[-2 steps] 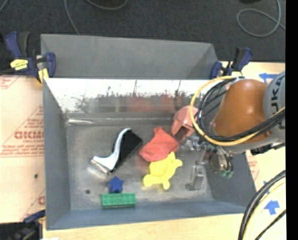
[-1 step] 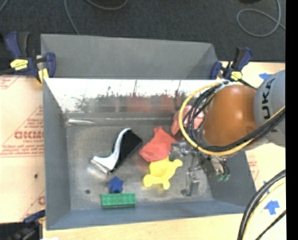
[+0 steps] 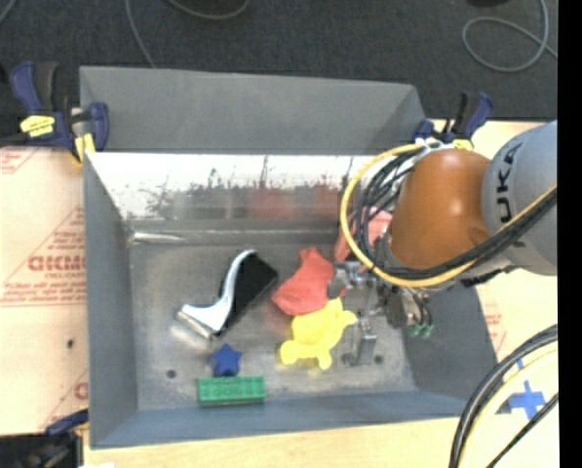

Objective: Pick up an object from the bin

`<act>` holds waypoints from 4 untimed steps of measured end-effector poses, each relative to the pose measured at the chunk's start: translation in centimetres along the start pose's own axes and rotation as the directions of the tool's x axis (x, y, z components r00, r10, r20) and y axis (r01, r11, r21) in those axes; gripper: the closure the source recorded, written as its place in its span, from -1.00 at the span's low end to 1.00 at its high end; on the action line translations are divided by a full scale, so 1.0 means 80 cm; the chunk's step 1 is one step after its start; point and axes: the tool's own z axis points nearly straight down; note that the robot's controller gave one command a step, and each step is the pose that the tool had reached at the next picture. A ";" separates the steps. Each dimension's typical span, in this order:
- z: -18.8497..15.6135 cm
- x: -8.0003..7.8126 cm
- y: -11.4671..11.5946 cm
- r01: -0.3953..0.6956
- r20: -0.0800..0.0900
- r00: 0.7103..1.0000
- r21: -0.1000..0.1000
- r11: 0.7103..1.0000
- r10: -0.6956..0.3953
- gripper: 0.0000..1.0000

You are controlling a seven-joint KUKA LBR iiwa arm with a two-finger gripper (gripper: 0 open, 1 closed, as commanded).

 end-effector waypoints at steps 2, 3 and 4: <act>0.099 -0.015 0.008 0.166 0.009 0.986 0.000 0.986 -0.166 1.00; 0.099 -0.015 0.008 0.166 0.009 0.986 0.000 0.986 -0.166 1.00; 0.092 -0.014 0.008 0.166 0.007 0.986 0.000 0.986 -0.166 1.00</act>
Offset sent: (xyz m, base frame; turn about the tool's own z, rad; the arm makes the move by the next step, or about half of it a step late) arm 0.0079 0.0060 -0.0840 -0.1638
